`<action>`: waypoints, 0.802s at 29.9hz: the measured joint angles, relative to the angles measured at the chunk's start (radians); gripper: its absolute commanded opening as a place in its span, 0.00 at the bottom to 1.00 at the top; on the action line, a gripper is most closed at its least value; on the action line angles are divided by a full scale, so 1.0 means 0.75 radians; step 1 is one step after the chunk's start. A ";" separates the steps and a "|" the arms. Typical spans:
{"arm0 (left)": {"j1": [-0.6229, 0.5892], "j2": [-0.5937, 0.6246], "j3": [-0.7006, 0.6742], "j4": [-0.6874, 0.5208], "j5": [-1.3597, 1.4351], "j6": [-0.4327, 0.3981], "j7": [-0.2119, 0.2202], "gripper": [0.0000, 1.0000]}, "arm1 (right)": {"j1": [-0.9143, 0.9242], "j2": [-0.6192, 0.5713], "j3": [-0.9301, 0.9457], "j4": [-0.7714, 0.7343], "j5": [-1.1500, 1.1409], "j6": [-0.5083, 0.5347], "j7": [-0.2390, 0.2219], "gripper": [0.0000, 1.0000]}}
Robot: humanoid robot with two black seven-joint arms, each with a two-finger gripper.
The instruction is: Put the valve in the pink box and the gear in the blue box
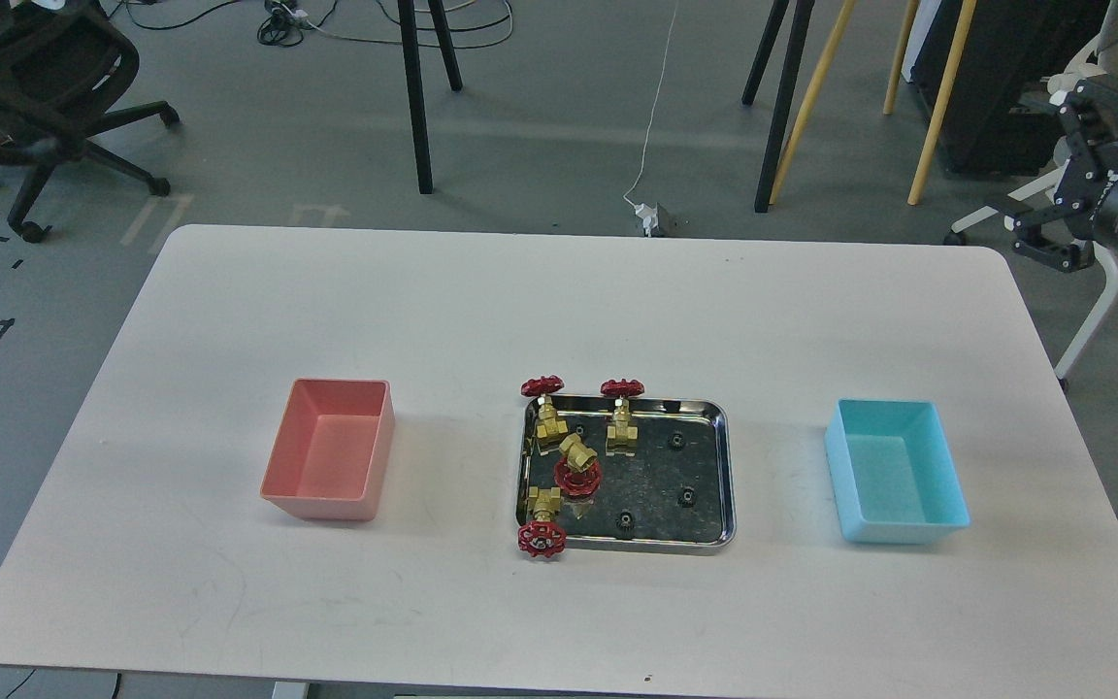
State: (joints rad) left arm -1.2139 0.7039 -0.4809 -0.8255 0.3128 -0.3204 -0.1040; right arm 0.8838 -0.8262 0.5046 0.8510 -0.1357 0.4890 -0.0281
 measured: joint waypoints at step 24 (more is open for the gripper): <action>0.140 -0.062 -0.043 0.184 -0.007 -0.225 -0.512 1.00 | 0.074 0.030 0.246 0.054 -0.011 -0.001 -0.013 0.99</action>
State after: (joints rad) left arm -1.1092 0.6571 -0.5132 -0.6871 0.3077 -0.4890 -0.4880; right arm 0.9393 -0.8036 0.6892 0.8916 -0.1442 0.4885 -0.0382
